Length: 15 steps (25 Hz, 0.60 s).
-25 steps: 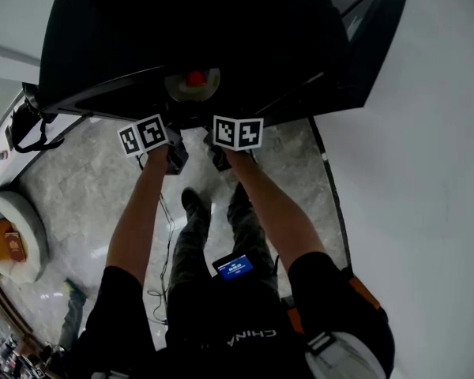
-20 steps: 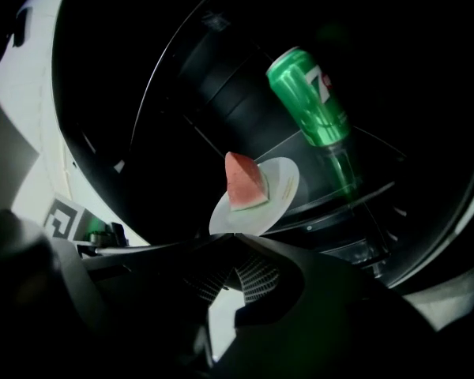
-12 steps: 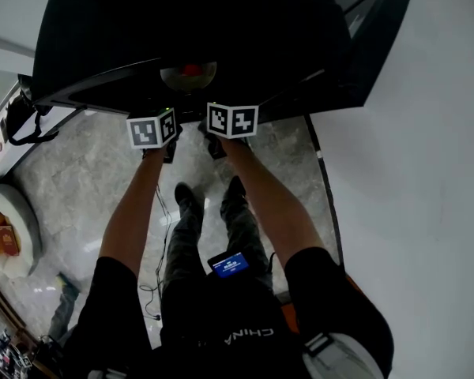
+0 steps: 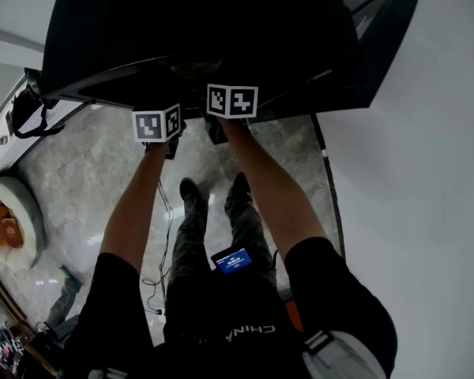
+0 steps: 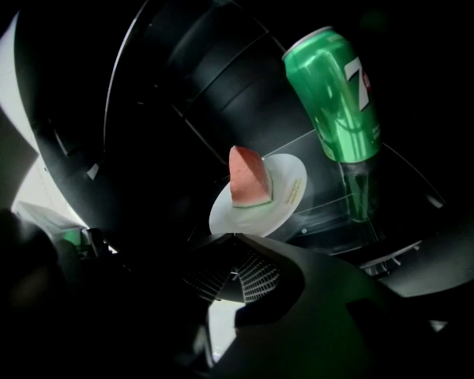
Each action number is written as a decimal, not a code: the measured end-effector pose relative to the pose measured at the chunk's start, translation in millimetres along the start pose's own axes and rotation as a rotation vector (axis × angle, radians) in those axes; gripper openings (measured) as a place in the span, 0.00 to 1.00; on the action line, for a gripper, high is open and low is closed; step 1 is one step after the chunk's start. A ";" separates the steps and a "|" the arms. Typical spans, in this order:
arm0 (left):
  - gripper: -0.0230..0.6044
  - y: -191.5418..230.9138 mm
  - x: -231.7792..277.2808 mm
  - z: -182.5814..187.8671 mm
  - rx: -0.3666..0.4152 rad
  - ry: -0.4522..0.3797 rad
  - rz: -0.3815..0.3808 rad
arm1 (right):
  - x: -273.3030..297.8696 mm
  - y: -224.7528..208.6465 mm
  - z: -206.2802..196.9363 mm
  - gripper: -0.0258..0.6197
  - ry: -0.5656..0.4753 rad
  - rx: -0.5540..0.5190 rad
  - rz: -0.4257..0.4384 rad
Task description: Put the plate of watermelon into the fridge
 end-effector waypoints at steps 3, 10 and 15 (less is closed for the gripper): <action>0.12 -1.0 -8.1 6.3 -0.005 -0.005 -0.044 | -5.4 5.8 2.6 0.06 0.008 0.035 0.012; 0.06 -30.3 -38.6 14.5 -0.008 -0.023 -0.261 | -46.8 26.8 15.0 0.07 -0.006 0.083 0.104; 0.06 -49.8 -73.8 10.5 -0.073 -0.063 -0.349 | -91.6 48.0 18.6 0.07 0.000 0.071 0.110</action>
Point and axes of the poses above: the fingertips, and each gripper's own axes: x forward along the fingers, y to its left, z out of its top, the point moved 10 cm from there along -x, backward along the fingers, and after that the axes turned 13 degrees about -y, right-handed, at the moved point
